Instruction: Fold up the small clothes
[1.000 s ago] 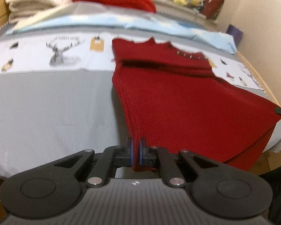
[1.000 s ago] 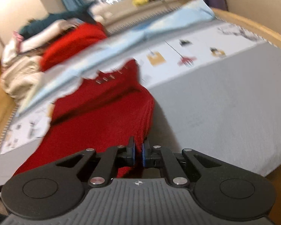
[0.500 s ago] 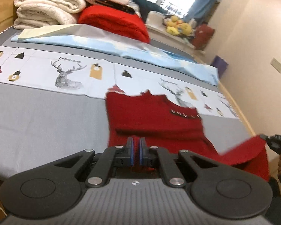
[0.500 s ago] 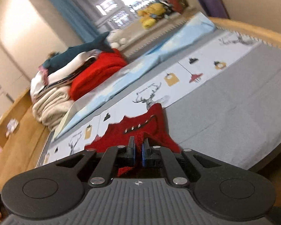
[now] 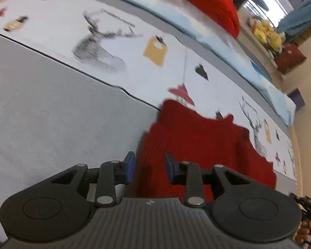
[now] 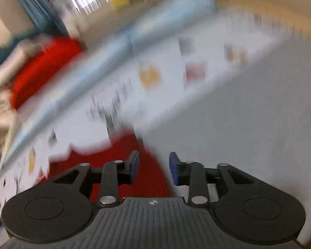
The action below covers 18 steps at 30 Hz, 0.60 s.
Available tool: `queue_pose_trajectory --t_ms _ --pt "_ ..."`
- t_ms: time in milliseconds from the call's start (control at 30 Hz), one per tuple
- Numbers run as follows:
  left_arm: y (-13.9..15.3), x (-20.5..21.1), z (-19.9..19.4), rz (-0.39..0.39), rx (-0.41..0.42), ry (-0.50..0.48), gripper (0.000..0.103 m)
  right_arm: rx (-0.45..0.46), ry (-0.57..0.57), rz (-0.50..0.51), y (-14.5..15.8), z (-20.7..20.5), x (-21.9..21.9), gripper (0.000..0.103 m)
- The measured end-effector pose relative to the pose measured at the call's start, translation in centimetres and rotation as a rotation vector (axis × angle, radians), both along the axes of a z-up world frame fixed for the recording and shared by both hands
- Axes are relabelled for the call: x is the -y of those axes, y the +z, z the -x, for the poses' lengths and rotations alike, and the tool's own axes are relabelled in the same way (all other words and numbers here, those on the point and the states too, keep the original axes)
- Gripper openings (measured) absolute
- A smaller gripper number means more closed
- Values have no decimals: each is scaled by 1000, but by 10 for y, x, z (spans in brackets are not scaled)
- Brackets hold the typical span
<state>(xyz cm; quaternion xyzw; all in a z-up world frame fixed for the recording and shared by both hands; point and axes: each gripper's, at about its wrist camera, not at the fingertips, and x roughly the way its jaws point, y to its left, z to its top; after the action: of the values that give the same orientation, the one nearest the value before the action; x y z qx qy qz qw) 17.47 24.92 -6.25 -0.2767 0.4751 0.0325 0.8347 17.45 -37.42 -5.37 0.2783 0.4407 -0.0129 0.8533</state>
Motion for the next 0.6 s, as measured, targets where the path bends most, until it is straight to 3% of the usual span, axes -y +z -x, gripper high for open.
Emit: queue_pose_trajectory --t_ms 100,200,433,467,500,567,600 --pt "-19 1 -13 16 -56 -44 43 -74 30 22 -22 -12 -6 48" --pt "-41 2 -21 20 -132 -63 43 -150 55 22 -41 -18 -8 48" --pt "-56 -1 -18 59 -142 -58 41 -201 88 -13 -61 -17 -12 48" --pt "-55 1 -17 56 -137 -66 38 -197 94 -18 -60 -16 -12 42" --pt "-54 4 -16 59 -129 -80 29 -185 96 -30 -58 -16 -12 27" --pt "-47 11 -13 34 -106 -114 16 -163 112 -42 -54 -15 -15 13" --pt "-43 14 -12 4 -94 -132 11 -152 122 -29 -52 -15 -16 12"
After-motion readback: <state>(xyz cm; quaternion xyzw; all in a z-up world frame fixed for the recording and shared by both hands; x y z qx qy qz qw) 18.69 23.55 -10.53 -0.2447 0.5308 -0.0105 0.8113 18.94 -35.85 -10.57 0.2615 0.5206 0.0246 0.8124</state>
